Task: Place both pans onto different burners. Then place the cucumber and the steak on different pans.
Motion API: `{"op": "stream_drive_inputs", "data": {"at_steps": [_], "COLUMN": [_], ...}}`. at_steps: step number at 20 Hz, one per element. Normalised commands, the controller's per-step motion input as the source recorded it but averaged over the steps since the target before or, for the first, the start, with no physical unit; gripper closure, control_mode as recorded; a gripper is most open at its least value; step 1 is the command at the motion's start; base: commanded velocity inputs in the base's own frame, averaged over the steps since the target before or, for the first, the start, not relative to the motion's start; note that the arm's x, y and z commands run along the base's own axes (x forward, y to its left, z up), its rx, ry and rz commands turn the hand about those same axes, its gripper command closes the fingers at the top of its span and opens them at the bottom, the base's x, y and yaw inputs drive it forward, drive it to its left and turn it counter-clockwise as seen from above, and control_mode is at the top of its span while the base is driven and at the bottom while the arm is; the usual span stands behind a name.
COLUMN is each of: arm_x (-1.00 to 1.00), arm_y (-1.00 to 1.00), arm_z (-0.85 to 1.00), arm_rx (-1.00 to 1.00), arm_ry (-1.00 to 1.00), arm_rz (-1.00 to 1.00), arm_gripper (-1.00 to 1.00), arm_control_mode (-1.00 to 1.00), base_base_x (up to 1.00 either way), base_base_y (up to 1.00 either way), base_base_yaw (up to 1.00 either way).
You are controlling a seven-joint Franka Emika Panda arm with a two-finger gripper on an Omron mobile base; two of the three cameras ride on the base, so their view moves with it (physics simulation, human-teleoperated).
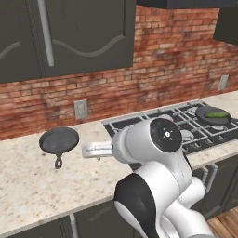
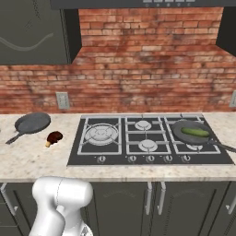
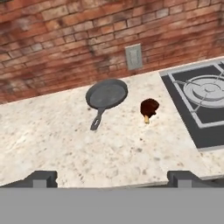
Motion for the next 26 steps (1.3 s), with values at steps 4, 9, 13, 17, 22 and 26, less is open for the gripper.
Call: {"op": "stream_drive_inputs", "data": {"at_steps": [4,9,13,17,22,26], "arm_x": [0.44,0.35,0.16,0.16,0.19,0.28], "arm_y": [0.29,0.30,0.18,0.21,0.23,0.07], "arm_z": [0.00,-0.07,-0.10,-0.11,-0.33,-0.30], "arm_rx": [0.02,0.00,0.10,0.12,0.00,0.00], "arm_ry": [0.00,0.08,0.14,0.12,0.00,0.00], "arm_rz": [-0.08,-0.12,-0.04,0.00,0.00,0.00], "arm_gripper": [-1.00,-1.00,-1.00,-1.00,-1.00,-1.00], "arm_control_mode": [-1.00,-1.00,-1.00,-1.00,-1.00,-1.00], "base_base_x": [0.00,0.00,0.00,0.00,0.00,0.00], "base_base_y": [0.00,0.00,0.00,0.00,0.00,0.00], "base_base_yaw": [0.00,0.00,0.00,0.00,0.00,0.00]}}
